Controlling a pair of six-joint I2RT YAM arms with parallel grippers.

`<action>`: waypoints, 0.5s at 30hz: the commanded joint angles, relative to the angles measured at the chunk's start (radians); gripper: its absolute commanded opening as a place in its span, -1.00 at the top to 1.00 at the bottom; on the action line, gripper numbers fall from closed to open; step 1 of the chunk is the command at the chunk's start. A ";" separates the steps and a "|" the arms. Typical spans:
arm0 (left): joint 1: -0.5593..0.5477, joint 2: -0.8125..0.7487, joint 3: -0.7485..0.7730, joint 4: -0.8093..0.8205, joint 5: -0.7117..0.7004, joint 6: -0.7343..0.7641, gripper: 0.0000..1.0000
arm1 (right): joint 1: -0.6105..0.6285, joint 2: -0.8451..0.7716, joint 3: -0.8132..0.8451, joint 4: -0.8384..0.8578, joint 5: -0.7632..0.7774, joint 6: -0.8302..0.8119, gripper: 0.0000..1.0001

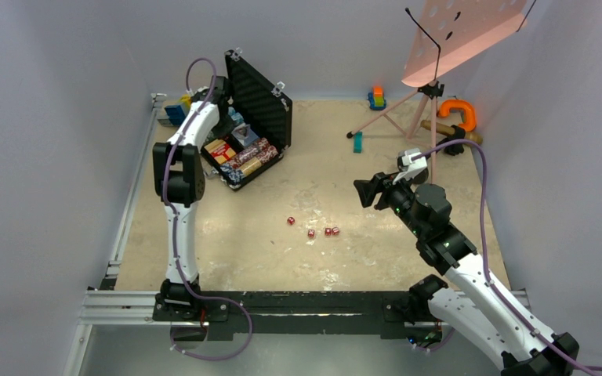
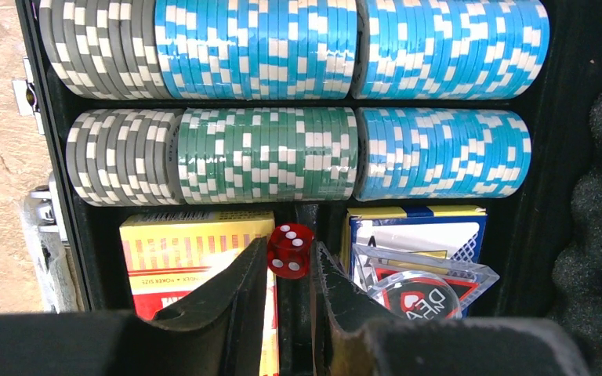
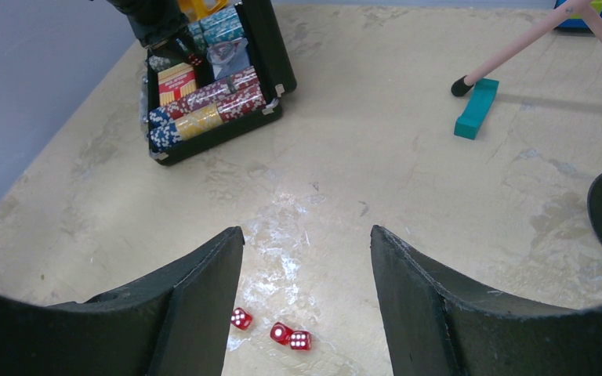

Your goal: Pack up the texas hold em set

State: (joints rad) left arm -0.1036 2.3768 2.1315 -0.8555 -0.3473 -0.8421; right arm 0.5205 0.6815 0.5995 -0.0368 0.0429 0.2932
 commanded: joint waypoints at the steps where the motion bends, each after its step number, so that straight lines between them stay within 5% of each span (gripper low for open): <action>1: 0.018 0.000 0.042 -0.101 -0.078 0.038 1.00 | -0.004 -0.004 0.001 0.031 0.015 -0.017 -0.29; 15: 0.018 0.022 0.062 -0.067 -0.001 0.069 1.00 | -0.003 -0.008 0.002 0.029 0.014 -0.017 -0.29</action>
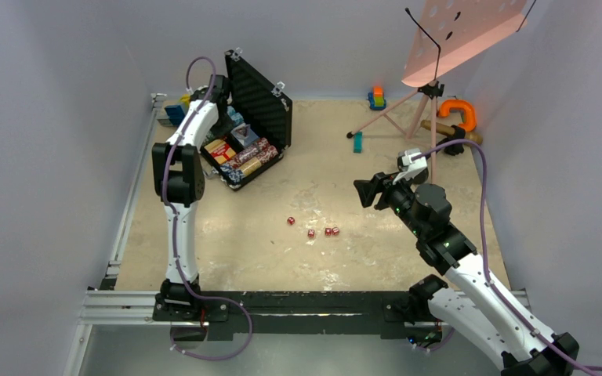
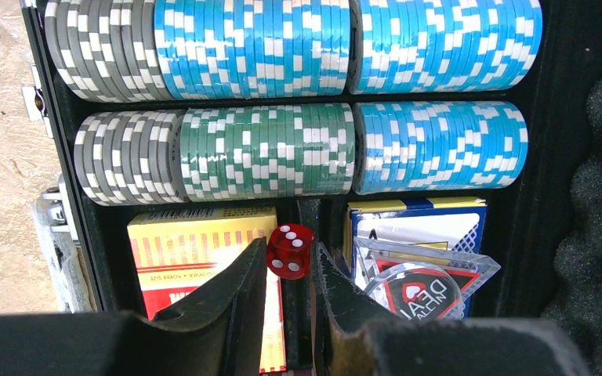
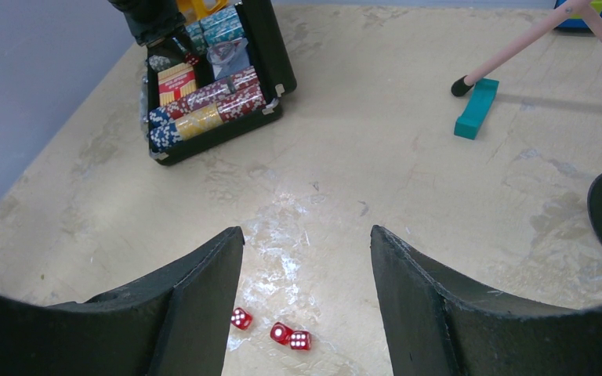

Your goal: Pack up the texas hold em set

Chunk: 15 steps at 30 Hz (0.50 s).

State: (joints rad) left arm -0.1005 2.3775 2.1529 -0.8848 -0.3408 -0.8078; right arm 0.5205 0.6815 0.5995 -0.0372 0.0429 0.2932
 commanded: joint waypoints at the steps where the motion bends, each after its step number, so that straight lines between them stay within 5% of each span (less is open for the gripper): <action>1: 0.015 0.023 0.043 -0.038 -0.006 0.036 1.00 | -0.003 -0.009 0.001 0.030 0.014 -0.017 -0.29; 15: 0.015 0.049 0.084 -0.030 0.023 0.075 1.00 | -0.003 -0.009 0.002 0.031 0.006 -0.016 -0.29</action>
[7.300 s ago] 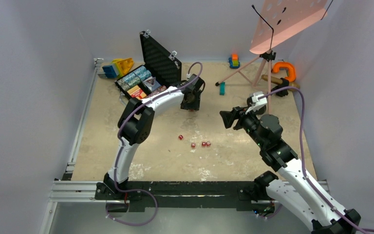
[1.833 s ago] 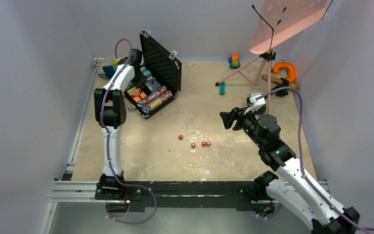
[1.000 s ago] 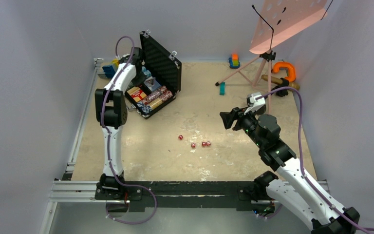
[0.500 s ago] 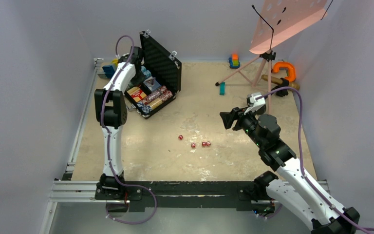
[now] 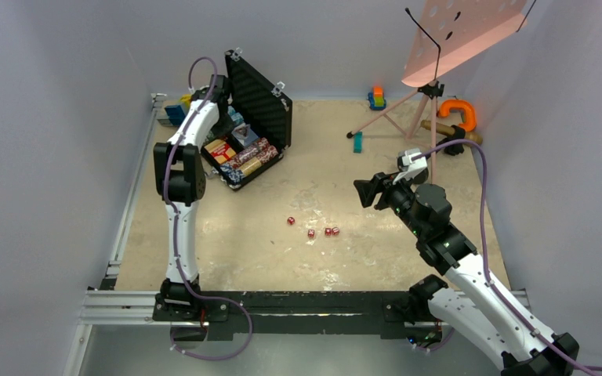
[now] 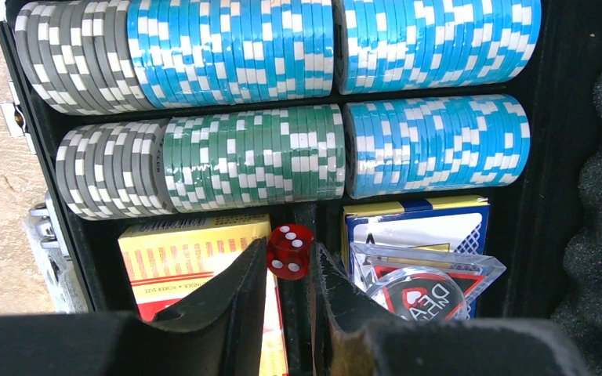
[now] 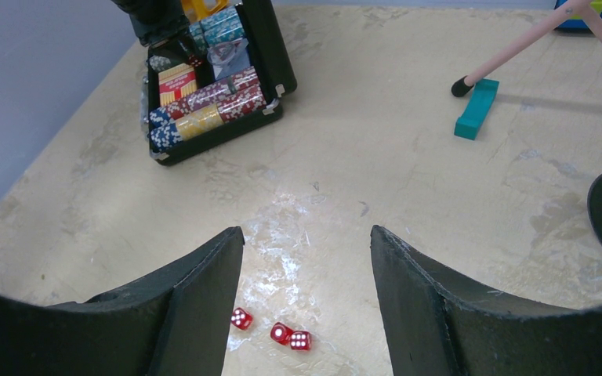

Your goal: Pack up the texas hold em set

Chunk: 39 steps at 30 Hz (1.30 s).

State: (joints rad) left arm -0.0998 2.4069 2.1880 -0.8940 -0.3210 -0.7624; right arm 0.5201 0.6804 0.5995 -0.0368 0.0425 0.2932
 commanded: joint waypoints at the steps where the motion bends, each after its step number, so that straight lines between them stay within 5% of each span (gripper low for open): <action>1: 0.014 0.024 0.056 -0.023 0.008 0.033 1.00 | -0.003 -0.008 0.003 0.031 0.007 -0.016 -0.29; 23: 0.014 -0.007 -0.005 0.094 0.059 0.090 1.00 | -0.003 -0.005 -0.001 0.031 0.007 -0.016 -0.29; 39: 0.014 0.020 0.047 -0.028 -0.035 0.040 1.00 | -0.003 -0.007 0.000 0.029 0.009 -0.016 -0.29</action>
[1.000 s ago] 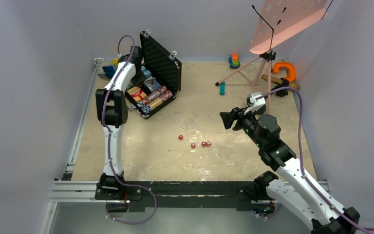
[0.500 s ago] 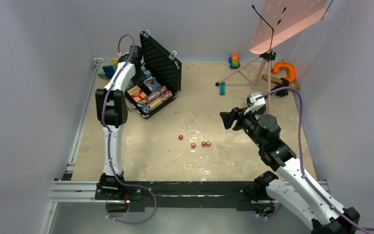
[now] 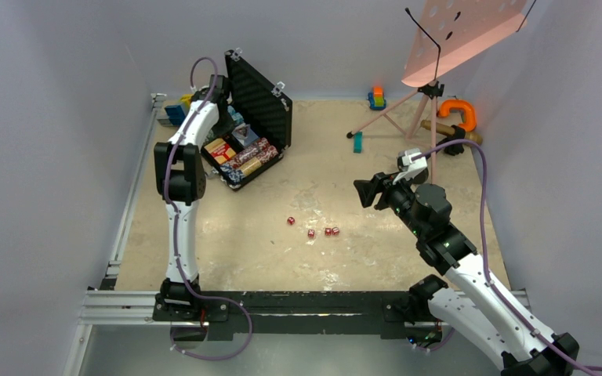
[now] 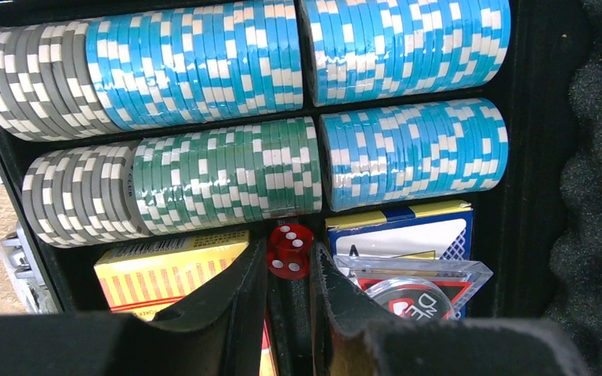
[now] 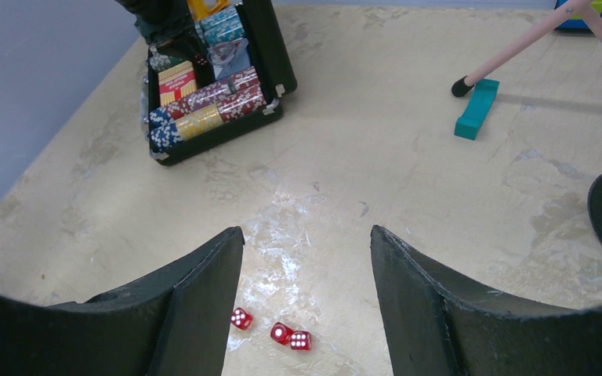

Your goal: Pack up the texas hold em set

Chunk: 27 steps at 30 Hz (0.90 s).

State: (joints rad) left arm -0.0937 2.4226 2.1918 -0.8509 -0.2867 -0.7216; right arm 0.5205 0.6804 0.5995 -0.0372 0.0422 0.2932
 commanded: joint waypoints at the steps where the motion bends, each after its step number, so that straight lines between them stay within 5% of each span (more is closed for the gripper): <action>1: 0.008 0.007 0.047 -0.074 -0.070 0.000 1.00 | -0.003 -0.007 0.000 0.030 0.009 -0.017 -0.29; 14: 0.008 0.041 0.104 -0.130 -0.073 -0.004 1.00 | -0.003 -0.006 0.003 0.023 0.010 -0.016 -0.29; 27: 0.006 0.021 0.059 -0.021 0.017 0.079 1.00 | -0.003 -0.010 0.002 0.023 0.009 -0.015 -0.29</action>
State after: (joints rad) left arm -0.0921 2.4466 2.2528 -0.8993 -0.2916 -0.6758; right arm 0.5205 0.6804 0.5995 -0.0376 0.0422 0.2932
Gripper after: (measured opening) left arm 0.273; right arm 0.647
